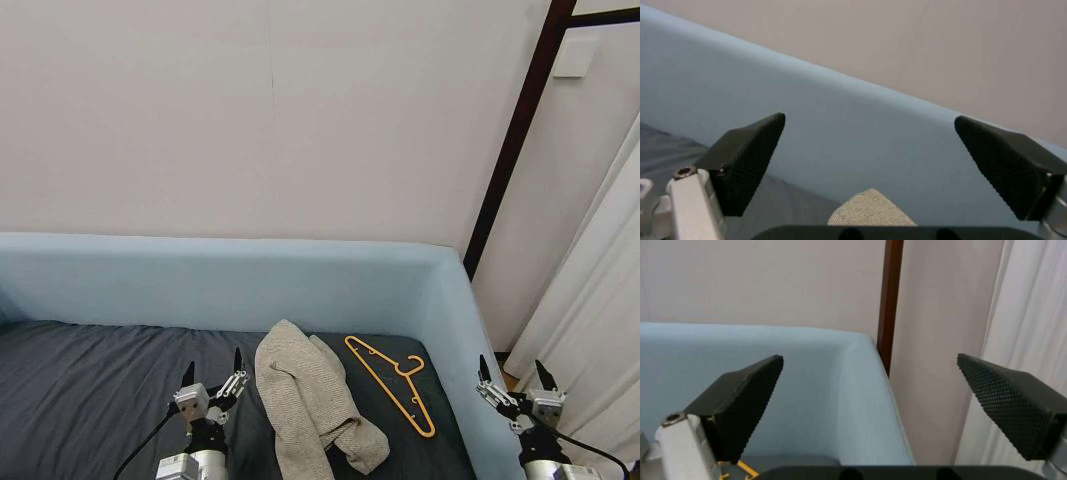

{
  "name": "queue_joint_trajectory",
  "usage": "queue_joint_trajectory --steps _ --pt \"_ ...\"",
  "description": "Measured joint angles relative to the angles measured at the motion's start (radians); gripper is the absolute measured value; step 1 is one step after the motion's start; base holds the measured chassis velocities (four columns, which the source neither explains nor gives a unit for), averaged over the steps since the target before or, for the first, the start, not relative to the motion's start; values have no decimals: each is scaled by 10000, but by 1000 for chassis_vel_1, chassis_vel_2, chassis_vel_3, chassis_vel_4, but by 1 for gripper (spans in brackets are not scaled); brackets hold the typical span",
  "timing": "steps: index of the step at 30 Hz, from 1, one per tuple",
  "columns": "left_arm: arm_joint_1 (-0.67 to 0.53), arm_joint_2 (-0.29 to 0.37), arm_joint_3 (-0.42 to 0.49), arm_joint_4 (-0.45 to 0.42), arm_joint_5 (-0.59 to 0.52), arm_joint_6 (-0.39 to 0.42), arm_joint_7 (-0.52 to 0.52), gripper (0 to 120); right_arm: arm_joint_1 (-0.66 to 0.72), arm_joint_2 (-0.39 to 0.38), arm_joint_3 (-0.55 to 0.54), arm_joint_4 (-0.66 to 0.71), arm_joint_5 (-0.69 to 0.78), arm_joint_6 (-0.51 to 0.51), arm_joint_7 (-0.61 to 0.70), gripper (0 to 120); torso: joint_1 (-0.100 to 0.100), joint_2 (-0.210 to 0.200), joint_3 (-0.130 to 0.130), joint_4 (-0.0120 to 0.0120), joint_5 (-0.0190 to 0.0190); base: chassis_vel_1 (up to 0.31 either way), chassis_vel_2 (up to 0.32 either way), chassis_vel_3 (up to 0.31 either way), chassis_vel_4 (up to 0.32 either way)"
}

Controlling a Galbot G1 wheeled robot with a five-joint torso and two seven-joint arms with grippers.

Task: Pick up the clothes from the sofa and hang them on the clothes hanger.

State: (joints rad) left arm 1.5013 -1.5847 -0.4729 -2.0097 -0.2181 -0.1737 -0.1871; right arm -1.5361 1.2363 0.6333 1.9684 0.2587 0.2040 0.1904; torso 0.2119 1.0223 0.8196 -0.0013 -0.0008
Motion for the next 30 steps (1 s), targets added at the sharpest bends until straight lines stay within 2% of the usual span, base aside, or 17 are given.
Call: queue_joint_trajectory --steps 18,30 --pt "-126 19 152 192 145 40 146 100 49 -194 -215 122 182 -453 211 100 0 1 0 0 0 0 0 0 0" --pt "292 266 58 -105 66 -19 -21 100 670 -1573 -759 128 1586 -1382 356 100 0 0 0 2 2 0 0 0 0"
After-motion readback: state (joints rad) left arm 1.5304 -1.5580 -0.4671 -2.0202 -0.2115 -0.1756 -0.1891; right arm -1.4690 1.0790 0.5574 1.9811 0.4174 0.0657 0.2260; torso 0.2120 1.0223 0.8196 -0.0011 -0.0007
